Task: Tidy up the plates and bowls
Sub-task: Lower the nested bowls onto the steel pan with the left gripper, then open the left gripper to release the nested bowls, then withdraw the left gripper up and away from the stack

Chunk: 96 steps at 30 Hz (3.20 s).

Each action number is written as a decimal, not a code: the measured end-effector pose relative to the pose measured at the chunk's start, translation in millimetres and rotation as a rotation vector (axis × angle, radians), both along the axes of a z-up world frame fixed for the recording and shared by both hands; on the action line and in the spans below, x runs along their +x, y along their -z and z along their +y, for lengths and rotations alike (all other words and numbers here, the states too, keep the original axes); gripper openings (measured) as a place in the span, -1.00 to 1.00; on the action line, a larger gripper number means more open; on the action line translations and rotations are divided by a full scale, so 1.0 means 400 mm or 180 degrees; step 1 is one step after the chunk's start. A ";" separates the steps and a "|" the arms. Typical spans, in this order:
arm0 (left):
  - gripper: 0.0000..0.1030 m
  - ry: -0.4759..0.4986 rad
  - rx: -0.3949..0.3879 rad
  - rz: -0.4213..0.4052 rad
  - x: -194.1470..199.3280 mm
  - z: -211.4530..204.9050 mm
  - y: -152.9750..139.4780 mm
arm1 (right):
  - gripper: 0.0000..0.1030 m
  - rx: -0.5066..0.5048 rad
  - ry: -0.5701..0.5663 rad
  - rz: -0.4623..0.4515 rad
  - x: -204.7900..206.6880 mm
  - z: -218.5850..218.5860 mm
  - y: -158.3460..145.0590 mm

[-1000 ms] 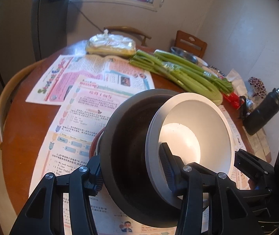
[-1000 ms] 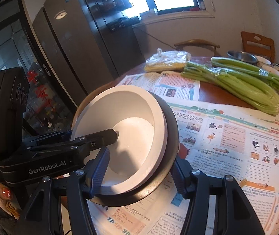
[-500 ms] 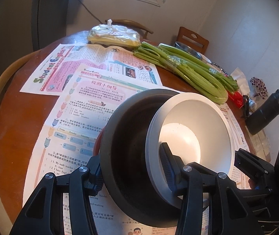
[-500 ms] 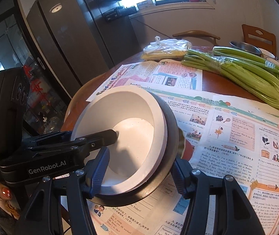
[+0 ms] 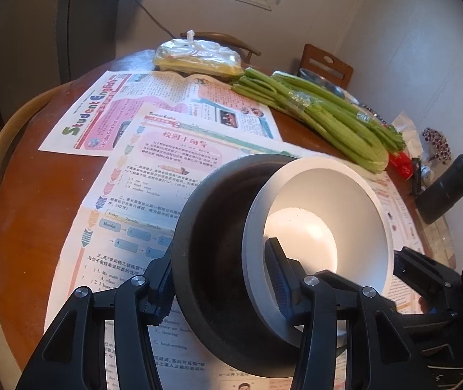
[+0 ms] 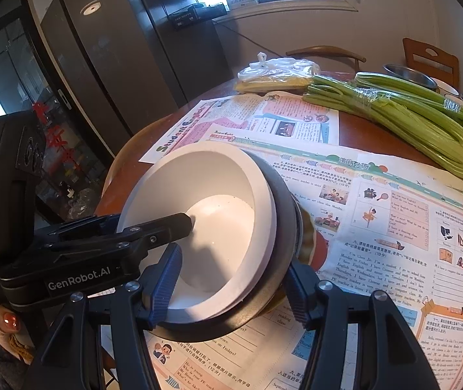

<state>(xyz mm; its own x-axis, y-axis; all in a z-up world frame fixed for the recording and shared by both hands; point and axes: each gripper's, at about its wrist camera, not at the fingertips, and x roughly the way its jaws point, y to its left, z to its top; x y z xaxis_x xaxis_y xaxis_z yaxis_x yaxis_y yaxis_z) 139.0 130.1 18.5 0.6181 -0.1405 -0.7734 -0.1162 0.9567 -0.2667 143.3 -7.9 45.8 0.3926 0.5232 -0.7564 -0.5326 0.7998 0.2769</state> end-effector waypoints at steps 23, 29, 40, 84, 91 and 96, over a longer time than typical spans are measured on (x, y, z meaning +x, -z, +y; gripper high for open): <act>0.03 -0.0294 0.0245 -0.0156 -0.035 0.020 -0.025 | 0.16 -0.0163 0.0143 -0.0366 -0.009 0.008 -0.010; 0.05 -0.0335 0.0347 -0.0258 -0.063 -0.006 -0.052 | 0.16 -0.0177 0.0151 -0.0440 -0.029 0.005 -0.022; 0.07 -0.0398 0.0433 -0.0358 -0.115 -0.044 -0.078 | 0.16 -0.0177 0.0198 -0.0609 -0.076 -0.029 -0.055; 0.20 -0.0431 0.0621 -0.0297 -0.408 -0.207 -0.035 | 0.19 -0.0415 0.0437 -0.0780 -0.373 -0.241 -0.027; 0.20 -0.0392 0.0600 -0.0306 -0.412 -0.211 -0.034 | 0.19 -0.0437 0.0417 -0.0738 -0.374 -0.238 -0.021; 0.20 -0.0396 0.0587 -0.0327 -0.416 -0.212 -0.037 | 0.19 -0.0414 0.0430 -0.0723 -0.377 -0.241 -0.019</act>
<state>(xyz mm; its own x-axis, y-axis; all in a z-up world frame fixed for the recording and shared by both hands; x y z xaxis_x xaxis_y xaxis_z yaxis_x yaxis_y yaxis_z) -27.4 45.2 33.4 0.6985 0.0795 -0.7111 -0.2176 0.9703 -0.1053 -7.3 -104.1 53.6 0.6190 0.3591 -0.6985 -0.4554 0.8887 0.0532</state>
